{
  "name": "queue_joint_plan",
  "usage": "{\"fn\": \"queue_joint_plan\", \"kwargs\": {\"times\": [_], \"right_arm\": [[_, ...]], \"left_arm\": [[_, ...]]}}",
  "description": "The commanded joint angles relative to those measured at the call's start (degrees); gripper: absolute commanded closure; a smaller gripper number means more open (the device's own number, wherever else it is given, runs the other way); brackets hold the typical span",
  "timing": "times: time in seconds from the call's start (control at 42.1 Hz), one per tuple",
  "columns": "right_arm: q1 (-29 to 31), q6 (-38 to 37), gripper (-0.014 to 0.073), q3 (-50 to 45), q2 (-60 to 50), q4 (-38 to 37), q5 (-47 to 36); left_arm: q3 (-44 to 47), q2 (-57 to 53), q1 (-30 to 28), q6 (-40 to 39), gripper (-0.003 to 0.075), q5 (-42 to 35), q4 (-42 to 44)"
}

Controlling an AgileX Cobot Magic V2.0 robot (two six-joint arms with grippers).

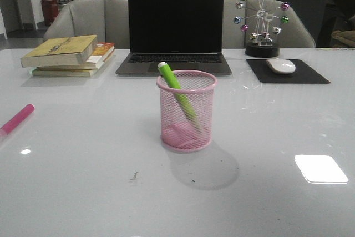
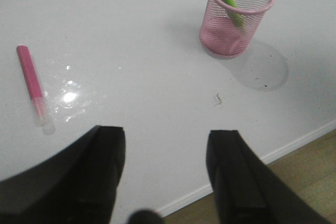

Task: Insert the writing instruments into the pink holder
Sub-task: 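Withdraw the right gripper away from the holder, then lower the left gripper onto the pink marker and grasp it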

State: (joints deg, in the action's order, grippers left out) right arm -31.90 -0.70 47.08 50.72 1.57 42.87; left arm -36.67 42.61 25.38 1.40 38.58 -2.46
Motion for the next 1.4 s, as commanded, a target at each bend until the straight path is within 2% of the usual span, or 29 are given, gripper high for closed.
{"fn": "queue_joint_plan", "kwargs": {"times": [0.0, 0.238, 0.428, 0.926, 1.378], "right_arm": [[0.27, -0.18, 0.0158, 1.57, -0.91, -0.72, -4.63], [0.27, -0.18, 0.0158, 1.57, -0.86, -0.67, -4.31], [0.27, -0.18, 0.0158, 1.57, -0.86, -0.67, -4.31], [0.27, -0.18, 0.0158, 1.57, -0.86, -0.67, -4.31], [0.27, -0.18, 0.0158, 1.57, -0.86, -0.67, -4.32]], "left_arm": [[-3.35, 1.45, -2.48, -2.47, 0.0232, -1.22, 0.55], [-10.56, 12.96, -10.98, -2.46, 0.0232, 6.41, 1.11], [-16.52, 24.56, -14.64, -2.46, 0.0232, 5.85, 3.44], [-33.22, 52.80, -17.98, -2.46, 0.0232, 5.49, 4.64], [-47.67, 68.98, -19.70, -2.57, 0.0232, 3.72, 4.60]]}}
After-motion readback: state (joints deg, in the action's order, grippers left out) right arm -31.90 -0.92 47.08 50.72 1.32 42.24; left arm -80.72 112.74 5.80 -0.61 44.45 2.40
